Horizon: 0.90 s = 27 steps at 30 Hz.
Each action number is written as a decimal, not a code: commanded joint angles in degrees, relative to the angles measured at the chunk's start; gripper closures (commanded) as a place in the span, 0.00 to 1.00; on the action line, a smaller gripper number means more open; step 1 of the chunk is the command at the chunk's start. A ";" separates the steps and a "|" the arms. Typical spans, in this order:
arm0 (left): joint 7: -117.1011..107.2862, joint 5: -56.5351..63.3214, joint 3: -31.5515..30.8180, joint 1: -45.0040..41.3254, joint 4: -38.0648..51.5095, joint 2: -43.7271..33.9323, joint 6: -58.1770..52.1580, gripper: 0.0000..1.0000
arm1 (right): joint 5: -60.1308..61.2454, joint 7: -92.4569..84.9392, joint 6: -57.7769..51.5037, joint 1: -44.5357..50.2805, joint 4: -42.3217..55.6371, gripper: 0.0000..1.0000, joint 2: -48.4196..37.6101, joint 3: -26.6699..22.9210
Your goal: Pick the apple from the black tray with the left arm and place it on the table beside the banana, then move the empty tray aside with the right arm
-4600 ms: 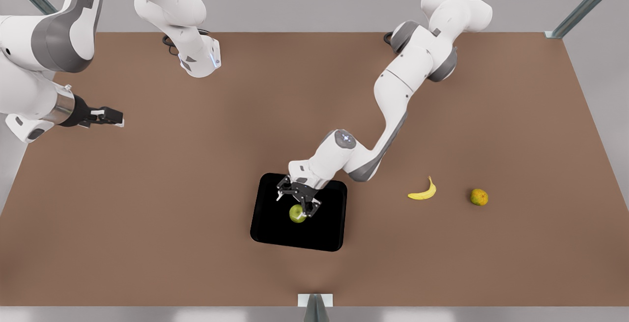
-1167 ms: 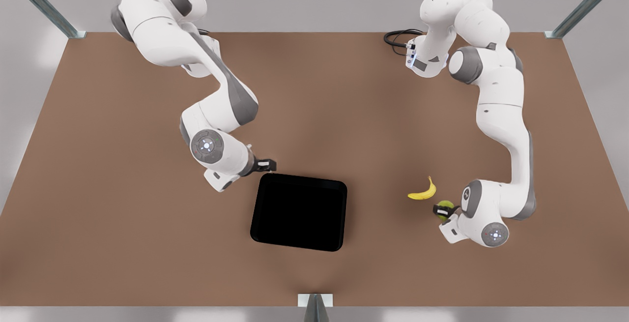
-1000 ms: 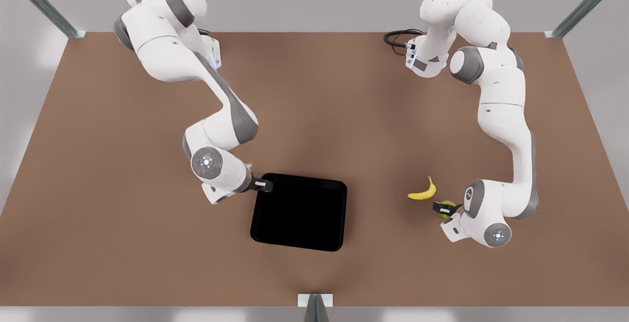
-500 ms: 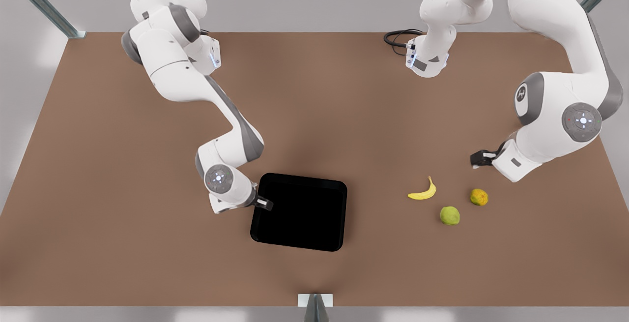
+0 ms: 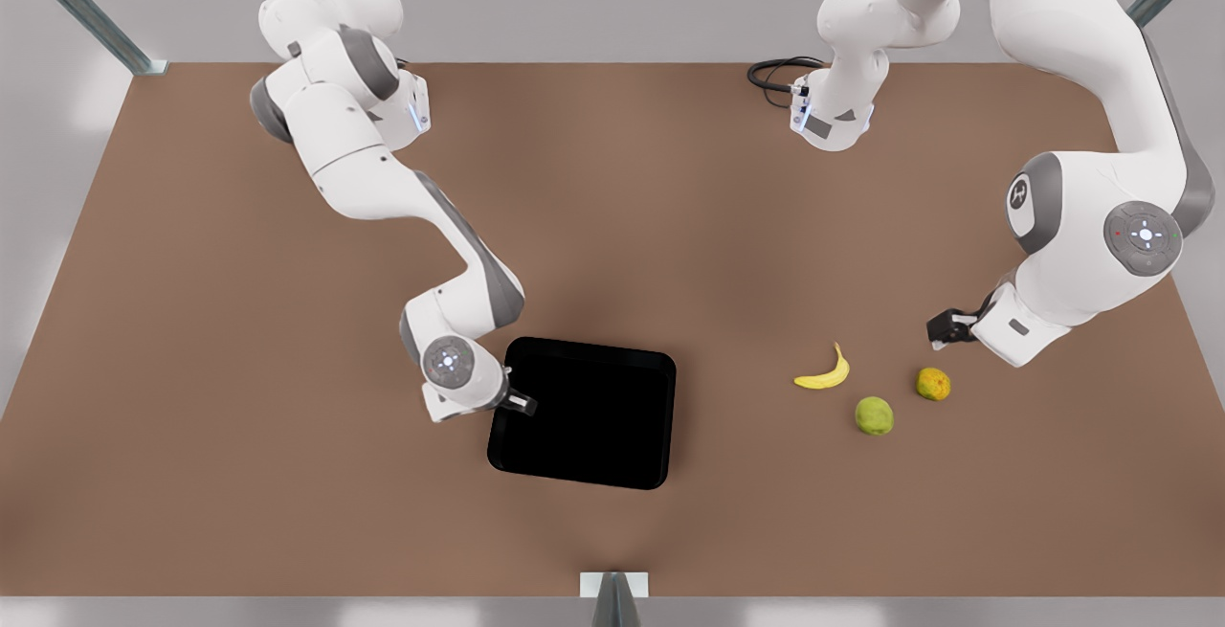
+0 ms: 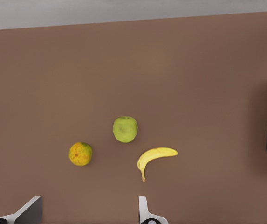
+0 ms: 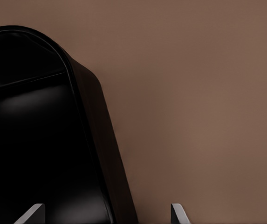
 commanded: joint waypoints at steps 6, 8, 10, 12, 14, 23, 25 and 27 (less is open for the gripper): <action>0.60 0.14 -0.01 0.10 0.12 -0.06 0.63 0.00 | -2.23 -5.16 2.71 0.51 0.09 0.12 1.35 0.03; 0.59 0.14 -0.01 0.01 0.03 -0.06 0.54 0.00 | -2.23 -5.51 3.33 0.51 0.09 0.17 1.44 0.03; 0.59 0.14 -0.01 -0.08 0.03 -0.06 0.54 0.00 | -2.23 -5.95 3.33 0.51 0.09 0.19 1.53 0.03; 0.59 0.14 -0.01 -0.08 0.03 -0.06 0.54 0.00 | -2.23 -6.04 3.33 0.51 0.09 0.27 1.79 0.03; 0.59 0.14 -0.01 -0.08 0.03 0.03 0.54 0.00 | -2.23 -6.74 3.33 0.51 0.09 0.40 1.88 -0.06; 0.59 0.14 -0.01 0.01 0.03 0.03 0.54 0.00 | -1.79 -8.15 3.24 0.43 0.09 0.67 1.79 0.03; 0.59 0.14 -0.01 0.01 0.03 -0.06 0.54 0.00 | -1.70 -8.15 3.15 0.43 0.17 0.67 1.79 0.03; 0.59 0.14 -0.01 0.01 0.03 -0.06 0.54 0.00 | -1.70 -8.15 3.15 0.43 0.17 0.70 1.79 0.03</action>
